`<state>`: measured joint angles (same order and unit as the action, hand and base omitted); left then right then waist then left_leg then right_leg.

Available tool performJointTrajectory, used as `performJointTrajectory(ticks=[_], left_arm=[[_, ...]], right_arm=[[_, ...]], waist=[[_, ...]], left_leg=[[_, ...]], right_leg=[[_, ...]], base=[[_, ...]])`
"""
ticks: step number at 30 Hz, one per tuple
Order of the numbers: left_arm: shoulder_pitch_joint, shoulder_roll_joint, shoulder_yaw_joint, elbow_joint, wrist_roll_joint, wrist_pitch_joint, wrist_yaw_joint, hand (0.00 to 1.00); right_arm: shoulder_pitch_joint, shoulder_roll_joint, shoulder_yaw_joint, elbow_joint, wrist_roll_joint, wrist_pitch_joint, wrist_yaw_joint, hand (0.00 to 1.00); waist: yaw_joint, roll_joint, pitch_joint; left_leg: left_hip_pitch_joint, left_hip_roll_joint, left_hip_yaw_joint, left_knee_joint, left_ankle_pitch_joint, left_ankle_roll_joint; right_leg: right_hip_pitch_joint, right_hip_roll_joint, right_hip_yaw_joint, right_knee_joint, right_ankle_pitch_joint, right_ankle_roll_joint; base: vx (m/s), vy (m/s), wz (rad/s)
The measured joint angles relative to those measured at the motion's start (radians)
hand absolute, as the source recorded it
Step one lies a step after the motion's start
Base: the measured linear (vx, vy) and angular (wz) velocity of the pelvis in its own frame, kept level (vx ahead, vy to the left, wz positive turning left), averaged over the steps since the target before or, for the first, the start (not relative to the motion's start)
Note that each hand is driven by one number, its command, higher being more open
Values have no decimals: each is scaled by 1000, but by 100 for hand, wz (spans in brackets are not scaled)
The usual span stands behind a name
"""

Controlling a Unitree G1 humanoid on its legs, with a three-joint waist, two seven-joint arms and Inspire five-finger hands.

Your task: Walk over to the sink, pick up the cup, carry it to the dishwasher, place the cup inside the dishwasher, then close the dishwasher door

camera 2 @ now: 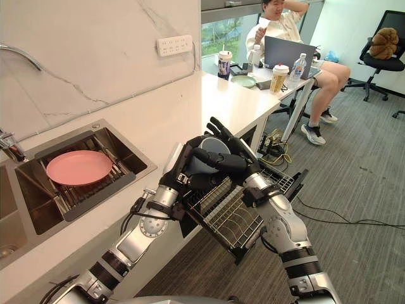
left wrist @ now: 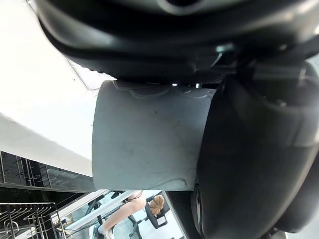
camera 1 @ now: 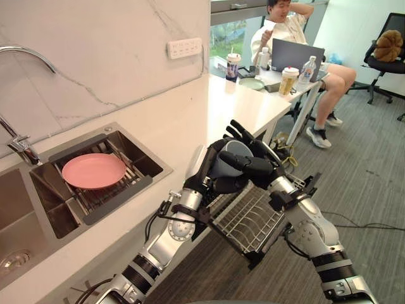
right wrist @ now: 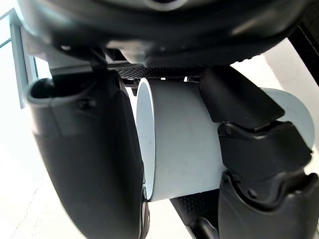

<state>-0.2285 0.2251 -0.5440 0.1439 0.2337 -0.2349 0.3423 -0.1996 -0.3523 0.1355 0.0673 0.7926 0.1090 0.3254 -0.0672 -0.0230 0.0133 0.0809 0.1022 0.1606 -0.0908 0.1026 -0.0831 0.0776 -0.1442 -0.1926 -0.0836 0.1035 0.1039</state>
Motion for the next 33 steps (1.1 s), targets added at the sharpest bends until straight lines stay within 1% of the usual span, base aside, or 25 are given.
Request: performJointTrajectory(ticks=[6,8,10,12,14,17,18,21,22,24,26,29,33], left_arm=[[-15,9,-3,12,0,-1,3,0],[-25,8,-3,13,0,-3,12,0],[-32,2,-1,17,1,-8,38,0],[-32,-8,10,19,1,-9,58,0],[-31,-24,48,27,-8,-7,83,0],[-29,-55,151,36,-40,-7,140,0],[-28,-58,189,39,-46,-7,162,0],[-19,-57,260,53,-60,-7,185,0],[-16,-57,267,54,-76,-7,184,0],[-3,-59,281,57,-169,-7,153,0],[7,-59,278,57,-191,-5,121,0],[8,-60,244,64,-196,4,89,0],[8,-68,178,71,-201,16,38,0]], right_arm=[[-2,-3,10,7,50,-5,-29,100],[-2,5,11,7,86,-28,-48,100],[-2,33,10,6,105,-67,-76,100],[-2,61,3,6,131,-80,-94,100],[0,93,-3,-1,132,-85,-94,100],[27,133,-13,-27,138,-89,-84,100],[38,142,-20,-35,140,-89,-82,100],[59,144,-31,-48,137,-83,-75,100],[61,144,-35,-48,137,-76,-75,100],[70,143,-45,-48,137,-61,-74,100],[77,143,-46,-48,137,-47,-70,100],[86,142,-38,-47,125,-28,-61,100],[87,127,2,-40,102,-26,-60,100]], waist=[[5,-7,2],[12,-8,3],[13,-10,3],[13,-9,4],[10,-9,4],[8,-8,4],[8,-8,5],[9,-6,5],[9,-6,6],[10,-4,7],[11,-4,7],[13,-3,9],[14,-2,10]], left_leg=[[1,11,8,0,1,-2],[2,16,16,0,2,-3],[4,21,20,0,3,-6],[5,19,23,0,5,-8],[7,20,27,0,6,-10],[8,21,28,0,6,-10],[8,20,28,0,6,-10],[8,19,28,0,6,-10],[8,19,28,0,6,-10],[6,17,28,0,5,-11],[5,17,28,0,5,-11],[4,18,27,0,5,-12],[4,18,25,0,5,-12]], right_leg=[[-4,11,8,-1,4,-7],[-8,15,16,-1,7,-10],[-8,21,21,-1,8,-12],[-10,25,23,-1,9,-14],[-11,27,27,-1,9,-14],[-11,27,28,0,9,-14],[-11,27,28,0,9,-14],[-11,26,28,0,8,-13],[-11,25,28,0,8,-13],[-13,23,27,0,7,-12],[-13,22,28,0,7,-11],[-13,21,27,0,7,-12],[-12,18,25,0,7,-12]], base=[[-45,-10,-5],[-43,-17,-11],[-35,-18,-8],[-35,-9,-6],[-29,-2,-6],[-7,-1,-1],[0,0,0],[0,0,0],[0,0,0],[0,0,0],[0,0,0],[0,0,0],[0,0,0]])
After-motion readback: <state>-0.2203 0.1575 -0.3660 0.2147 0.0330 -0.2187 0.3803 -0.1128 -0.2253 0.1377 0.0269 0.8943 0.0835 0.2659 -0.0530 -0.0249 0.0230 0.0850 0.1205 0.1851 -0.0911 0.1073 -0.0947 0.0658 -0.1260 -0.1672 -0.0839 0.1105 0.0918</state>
